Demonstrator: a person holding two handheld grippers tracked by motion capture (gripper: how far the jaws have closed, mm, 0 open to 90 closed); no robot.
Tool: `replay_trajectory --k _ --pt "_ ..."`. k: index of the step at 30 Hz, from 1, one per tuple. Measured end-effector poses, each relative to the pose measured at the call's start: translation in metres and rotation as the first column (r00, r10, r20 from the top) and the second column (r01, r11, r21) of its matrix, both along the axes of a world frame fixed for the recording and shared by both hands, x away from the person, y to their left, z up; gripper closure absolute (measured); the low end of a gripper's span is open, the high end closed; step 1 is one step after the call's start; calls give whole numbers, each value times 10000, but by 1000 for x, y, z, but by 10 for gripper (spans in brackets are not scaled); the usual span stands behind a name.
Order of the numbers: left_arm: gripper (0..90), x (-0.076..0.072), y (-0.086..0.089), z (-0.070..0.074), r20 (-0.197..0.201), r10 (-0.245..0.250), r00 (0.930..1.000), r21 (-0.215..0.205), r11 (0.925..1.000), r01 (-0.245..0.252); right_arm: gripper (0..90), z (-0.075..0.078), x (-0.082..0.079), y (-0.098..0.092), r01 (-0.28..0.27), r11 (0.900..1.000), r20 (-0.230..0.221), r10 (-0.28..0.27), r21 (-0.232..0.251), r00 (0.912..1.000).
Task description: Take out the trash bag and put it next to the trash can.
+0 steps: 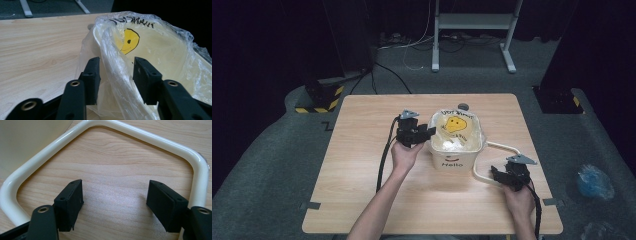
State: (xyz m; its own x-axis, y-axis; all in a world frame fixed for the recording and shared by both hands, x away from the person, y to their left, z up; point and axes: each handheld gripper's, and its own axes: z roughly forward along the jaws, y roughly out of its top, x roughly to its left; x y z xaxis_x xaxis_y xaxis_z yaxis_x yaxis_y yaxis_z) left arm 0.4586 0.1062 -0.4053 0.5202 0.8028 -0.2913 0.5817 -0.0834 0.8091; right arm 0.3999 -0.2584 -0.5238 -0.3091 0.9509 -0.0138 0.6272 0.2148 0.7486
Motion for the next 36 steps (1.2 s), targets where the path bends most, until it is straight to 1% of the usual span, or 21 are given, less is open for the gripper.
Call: replay_trajectory --k 2,7,11,13,14,17,22,23,27,31,36 --pt "616 0 0 1 -5 -17 10000 -75 10000 17 289 0 0 0 23 10000 -12 -23 13 10000" --pt "696 0 1 1 -72 -37 10000 107 9999 38 288 0 0 0 28 10000 -28 -28 7 10000" --pt "751 -1 1 2 -40 -6 10000 -20 10000 6 288 0 -1 0 40 10000 -34 -40 5 10000" --pt "774 -1 0 3 -14 -35 10000 40 10000 35 288 0 -1 0 27 10000 -30 -27 -6 10000" --pt "780 -1 0 3 20 -43 10000 87 10000 43 288 0 -1 0 41 10000 -33 -41 5 10000" --pt "801 -2 0 4 40 -26 10000 44 10000 26 288 0 -1 0 42 10000 -34 -42 6 10000" --pt "832 -3 -1 6 239 3 9997 145 9999 -7 288 0 0 0 43 10000 -17 -43 2 10000" --pt "835 -3 -1 8 266 -16 9996 240 9997 10 288 0 -1 0 43 10000 -38 -43 -9 10000" --pt "857 -3 -2 13 379 -66 9993 304 9995 55 290 0 -1 1 68 10000 -26 -68 -4 10000" --pt "874 -2 -5 16 393 -161 9991 381 9992 146 289 0 -1 1 83 10000 -46 -83 15 10000" --pt "880 -1 -5 17 433 -202 9989 276 9994 191 288 0 0 0 60 10000 -16 -60 15 10000"
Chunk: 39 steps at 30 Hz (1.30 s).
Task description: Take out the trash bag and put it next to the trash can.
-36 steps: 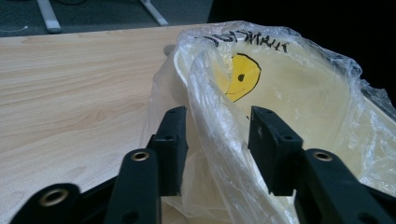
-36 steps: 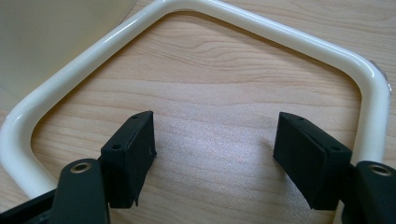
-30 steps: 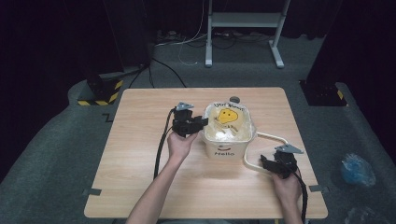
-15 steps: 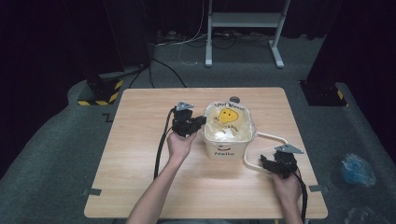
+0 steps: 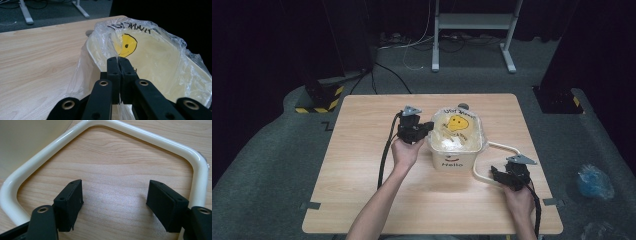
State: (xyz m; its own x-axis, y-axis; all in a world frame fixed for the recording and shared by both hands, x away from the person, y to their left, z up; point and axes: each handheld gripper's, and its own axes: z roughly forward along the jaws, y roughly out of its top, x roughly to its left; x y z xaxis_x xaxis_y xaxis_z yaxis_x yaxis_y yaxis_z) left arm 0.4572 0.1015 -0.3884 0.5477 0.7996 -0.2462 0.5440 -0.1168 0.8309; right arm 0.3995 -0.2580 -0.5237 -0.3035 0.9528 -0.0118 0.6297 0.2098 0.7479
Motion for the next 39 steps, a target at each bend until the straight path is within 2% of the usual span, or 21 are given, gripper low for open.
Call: replay_trajectory --k 5,8,12,15,19,22,25,28,31,37,39 --pt "885 3 1 -2 -66 -32 10000 -75 10000 32 290 0 0 0 35 10000 -7 -35 -7 10000" --pt "886 4 2 -2 -40 -112 9999 -186 9998 111 366 3 1 -1 137 9999 -207 -137 -21 9997" --pt "888 5 2 -3 -57 -192 9998 -287 9994 190 382 9 2 -7 64 9983 -544 -33 573 9985" --pt "889 6 2 -3 -81 -224 9997 -388 9990 221 398 18 0 -9 -176 9967 -374 206 797 9991" --pt "889 6 1 -2 -77 -320 9995 -430 9986 316 417 36 -1 -8 -546 9929 -145 565 1059 9983" --pt "889 6 -1 1 -35 -396 9992 -507 9979 393 427 52 1 -4 -781 9915 -38 789 1037 9969" --pt "889 6 -1 4 10 -458 9990 -472 9978 458 439 69 3 1 -1064 9865 241 1042 1245 9943" --pt "888 7 -1 5 -45 -442 9990 -512 9977 439 439 83 5 7 -1246 9830 273 1220 1348 9922" --pt "889 8 -2 5 -55 -438 9990 -486 9979 435 435 93 7 12 -1419 9800 304 1390 1394 9898" --pt "888 10 -3 7 -37 -460 9989 -444 9980 457 441 121 10 22 -1703 9759 805 1604 1362 9838" --pt "888 10 -3 6 -50 -456 9989 -444 9980 453 439 132 12 27 -1853 9730 845 1748 1374 9810"
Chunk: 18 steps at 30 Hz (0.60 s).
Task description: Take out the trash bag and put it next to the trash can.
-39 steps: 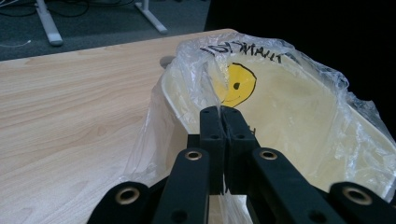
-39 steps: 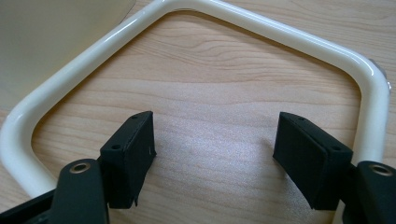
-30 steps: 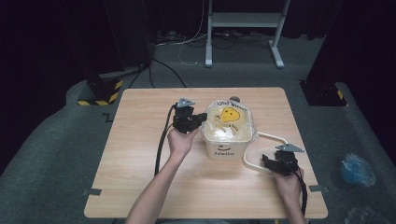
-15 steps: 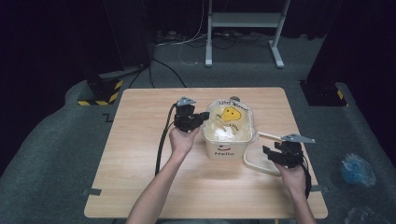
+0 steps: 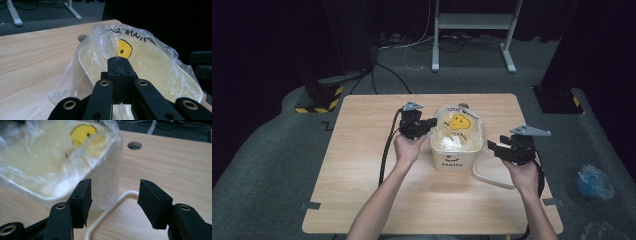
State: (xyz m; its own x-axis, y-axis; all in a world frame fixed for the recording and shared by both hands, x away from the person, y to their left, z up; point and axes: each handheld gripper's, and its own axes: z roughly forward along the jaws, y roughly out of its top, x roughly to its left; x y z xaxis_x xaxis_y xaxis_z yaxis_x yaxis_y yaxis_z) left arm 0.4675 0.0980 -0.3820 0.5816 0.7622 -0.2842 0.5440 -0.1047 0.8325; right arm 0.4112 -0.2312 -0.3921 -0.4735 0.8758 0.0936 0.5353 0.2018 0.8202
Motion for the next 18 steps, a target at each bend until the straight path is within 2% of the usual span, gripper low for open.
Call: replay_trajectory --k 6,12,18 --pt "887 0 0 0 -18 -13 10000 -4 10000 13 462 17 8 19 -334 9992 29 334 -216 9994" --pt "887 0 -1 0 -54 -64 10000 27 10000 64 473 20 20 33 -475 9985 -171 471 -269 9987" --pt "886 -1 -2 1 -28 -113 9999 56 9999 113 515 23 33 42 -521 9986 -350 518 -70 9980"
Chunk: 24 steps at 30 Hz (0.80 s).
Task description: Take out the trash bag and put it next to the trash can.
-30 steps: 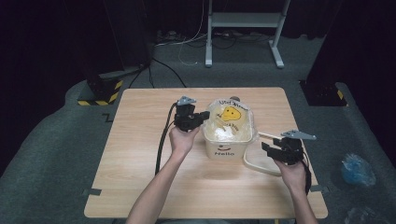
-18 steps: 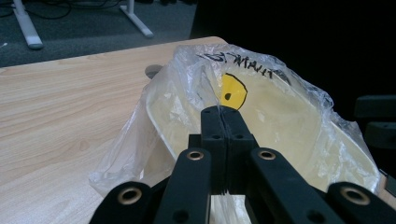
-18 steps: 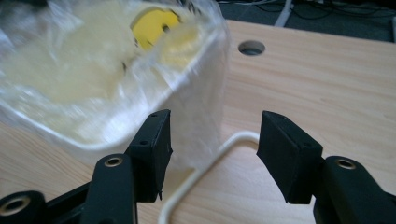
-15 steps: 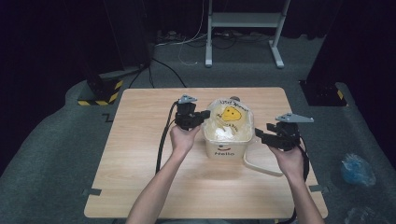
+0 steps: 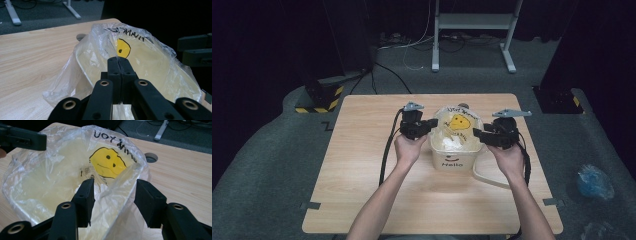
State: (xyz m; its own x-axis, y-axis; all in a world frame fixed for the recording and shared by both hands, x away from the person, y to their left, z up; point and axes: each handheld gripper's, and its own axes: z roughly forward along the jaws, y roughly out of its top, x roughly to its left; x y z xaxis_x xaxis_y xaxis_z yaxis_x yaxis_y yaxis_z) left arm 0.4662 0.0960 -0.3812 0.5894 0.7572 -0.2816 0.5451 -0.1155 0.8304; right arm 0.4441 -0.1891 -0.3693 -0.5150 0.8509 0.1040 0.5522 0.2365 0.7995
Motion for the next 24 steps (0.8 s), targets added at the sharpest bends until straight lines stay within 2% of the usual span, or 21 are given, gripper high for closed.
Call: replay_trajectory --k 4,6,10,14,18,24 --pt "884 0 -1 0 42 -32 10000 22 10000 31 583 -1 9 5 143 9998 -167 -145 -138 9998" --pt "879 -1 -1 0 52 -64 10000 24 10000 64 635 -3 13 6 180 9997 -345 -186 -178 9992" --pt "863 -2 -2 0 97 -127 9999 87 9999 126 766 -4 16 8 32 9998 -377 -39 -194 9993" --pt "785 -1 -4 -1 88 -325 9994 49 9995 324 888 -5 19 9 -56 9997 -487 44 -254 9988" --pt "669 -1 -6 -1 116 -499 9987 -16 9988 499 900 -4 18 10 -188 9997 -391 183 -142 9991" --pt "518 -4 -14 -1 225 -786 9967 207 9967 781 900 2 16 14 -396 9992 -215 397 67 9990"
